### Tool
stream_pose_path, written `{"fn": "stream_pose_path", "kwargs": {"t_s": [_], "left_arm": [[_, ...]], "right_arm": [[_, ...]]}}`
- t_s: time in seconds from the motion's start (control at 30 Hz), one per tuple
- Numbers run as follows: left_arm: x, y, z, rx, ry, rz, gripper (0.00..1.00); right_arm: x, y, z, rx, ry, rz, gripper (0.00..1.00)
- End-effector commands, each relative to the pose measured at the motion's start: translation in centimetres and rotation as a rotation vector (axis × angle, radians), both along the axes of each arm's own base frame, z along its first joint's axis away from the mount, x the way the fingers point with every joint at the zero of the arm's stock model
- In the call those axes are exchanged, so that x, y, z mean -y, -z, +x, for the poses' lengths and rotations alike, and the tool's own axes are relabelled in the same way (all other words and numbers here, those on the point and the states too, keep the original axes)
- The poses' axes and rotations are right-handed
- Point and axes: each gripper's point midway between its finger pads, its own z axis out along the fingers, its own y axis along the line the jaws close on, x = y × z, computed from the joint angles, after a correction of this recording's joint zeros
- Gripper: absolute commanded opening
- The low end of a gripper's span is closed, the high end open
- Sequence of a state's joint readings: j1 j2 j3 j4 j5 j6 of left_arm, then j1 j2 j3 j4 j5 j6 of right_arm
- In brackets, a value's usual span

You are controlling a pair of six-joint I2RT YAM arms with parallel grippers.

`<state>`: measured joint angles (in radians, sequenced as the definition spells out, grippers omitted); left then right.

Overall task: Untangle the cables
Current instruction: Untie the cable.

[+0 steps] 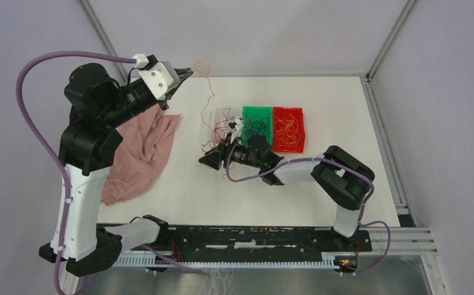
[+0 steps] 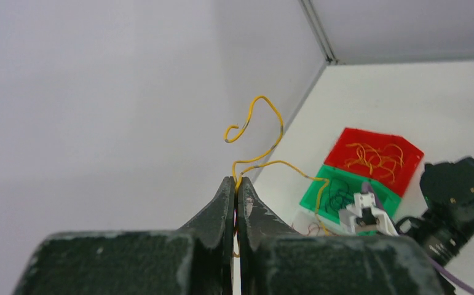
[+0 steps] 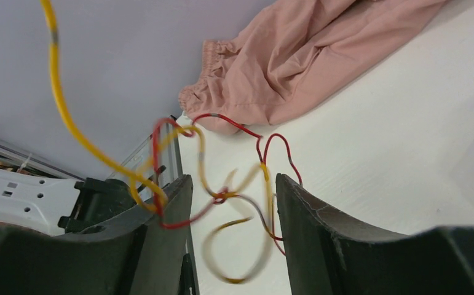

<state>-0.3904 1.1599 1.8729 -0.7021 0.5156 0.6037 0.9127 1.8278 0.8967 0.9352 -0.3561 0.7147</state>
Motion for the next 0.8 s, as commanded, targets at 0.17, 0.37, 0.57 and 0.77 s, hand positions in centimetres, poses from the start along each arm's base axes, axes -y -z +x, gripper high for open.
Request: {"fn": "stream_pose_path", "kwargs": {"t_s": [0.17,0.37,0.57,0.77], "left_arm": [[-2.5,-10.9,-0.9,0.242,-0.118,-0.314,0.03],[-4.4,-16.0,-1.9,0.405,-0.179,-0.394,0.03],[-5.4,-19.8,-3.3,0.531,-0.194,-0.426,0.03],[-7.8,-24.5,-4.9,0.746,-0.282,-0.486,0.03]], "right_arm": [[0.5,3.9,0.0,-0.017,0.033,-0.049,0.58],[0.8,6.8,0.3,-0.058,0.068,-0.101,0.55],[1.6,9.0,0.4,-0.086,0.115,-0.151,0.32],[2.7,11.9,0.6,-0.116,0.175,-0.237,0.07]]}}
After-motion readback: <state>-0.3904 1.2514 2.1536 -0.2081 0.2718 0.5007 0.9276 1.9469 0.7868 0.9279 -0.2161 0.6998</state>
